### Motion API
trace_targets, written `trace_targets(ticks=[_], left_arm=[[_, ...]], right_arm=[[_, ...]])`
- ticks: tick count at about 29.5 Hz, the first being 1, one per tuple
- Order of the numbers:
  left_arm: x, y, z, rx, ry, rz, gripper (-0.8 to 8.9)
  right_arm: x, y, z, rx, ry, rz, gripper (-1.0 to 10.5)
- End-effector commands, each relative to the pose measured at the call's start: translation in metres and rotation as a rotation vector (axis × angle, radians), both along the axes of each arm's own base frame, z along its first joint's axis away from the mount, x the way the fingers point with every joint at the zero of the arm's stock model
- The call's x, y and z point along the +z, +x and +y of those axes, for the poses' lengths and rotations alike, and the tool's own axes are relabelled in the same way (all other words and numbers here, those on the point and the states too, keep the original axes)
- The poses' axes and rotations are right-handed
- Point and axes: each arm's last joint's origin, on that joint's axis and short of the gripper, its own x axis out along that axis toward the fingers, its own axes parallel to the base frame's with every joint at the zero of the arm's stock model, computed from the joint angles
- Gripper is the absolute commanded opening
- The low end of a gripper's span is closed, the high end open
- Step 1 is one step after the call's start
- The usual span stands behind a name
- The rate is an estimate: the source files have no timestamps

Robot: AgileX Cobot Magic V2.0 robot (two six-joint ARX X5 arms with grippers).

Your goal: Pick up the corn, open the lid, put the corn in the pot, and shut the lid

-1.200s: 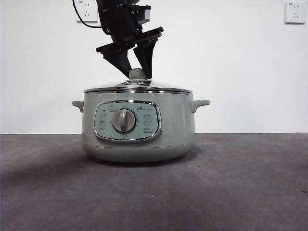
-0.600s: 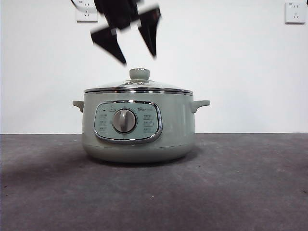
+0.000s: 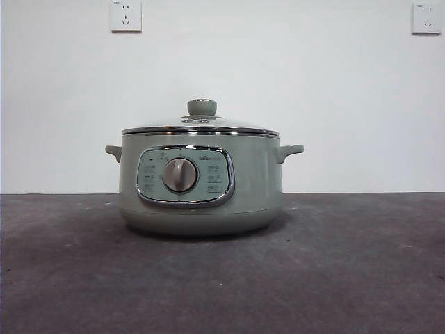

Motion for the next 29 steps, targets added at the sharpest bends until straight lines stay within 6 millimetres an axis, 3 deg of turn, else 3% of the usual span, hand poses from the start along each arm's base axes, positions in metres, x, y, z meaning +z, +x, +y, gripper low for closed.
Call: trace_targets(ticks=[1, 3, 8, 11, 15, 18, 20, 23, 29], left_arm=[[0.011, -0.024, 0.014, -0.002, -0.088, -0.01, -0.03], [0.018, -0.04, 0.025, -0.004, -0.112, -0.046, -0.03], [0.023, -0.054, 0.035, -0.005, -0.135, -0.077, -0.03], [0.024, -0.055, 0.037, -0.007, -0.113, -0.102, -0.04], [0.02, -0.052, 0.05, 0.025, 0.05, -0.218, -0.03], [0.002, -0.049, 0.068, 0.12, 0.121, -0.179, -0.03], [-0.02, -0.048, 0.076, 0.159, 0.115, -0.145, -0.03], [-0.068, -0.048, 0.089, 0.211, 0.053, -0.178, -0.03], [-0.211, -0.059, 0.113, 0.465, -0.032, -0.381, -0.03]], right_arm=[[-0.002, 0.001, 0.0, -0.021, -0.014, -0.011, -0.2], [-0.002, 0.001, 0.0, -0.031, -0.026, -0.021, -0.2], [-0.002, 0.002, -0.001, -0.047, -0.045, -0.037, -0.2], [-0.002, 0.002, -0.001, -0.052, -0.051, -0.042, -0.2], [-0.002, 0.002, -0.001, -0.053, -0.052, -0.044, -0.2], [-0.002, 0.002, -0.001, -0.053, -0.053, -0.043, -0.2], [-0.002, 0.002, -0.001, -0.053, -0.052, -0.043, -0.2], [-0.002, 0.002, -0.001, -0.053, -0.052, -0.044, -0.2], [-0.002, 0.002, -0.001, -0.053, -0.052, -0.043, -0.2]])
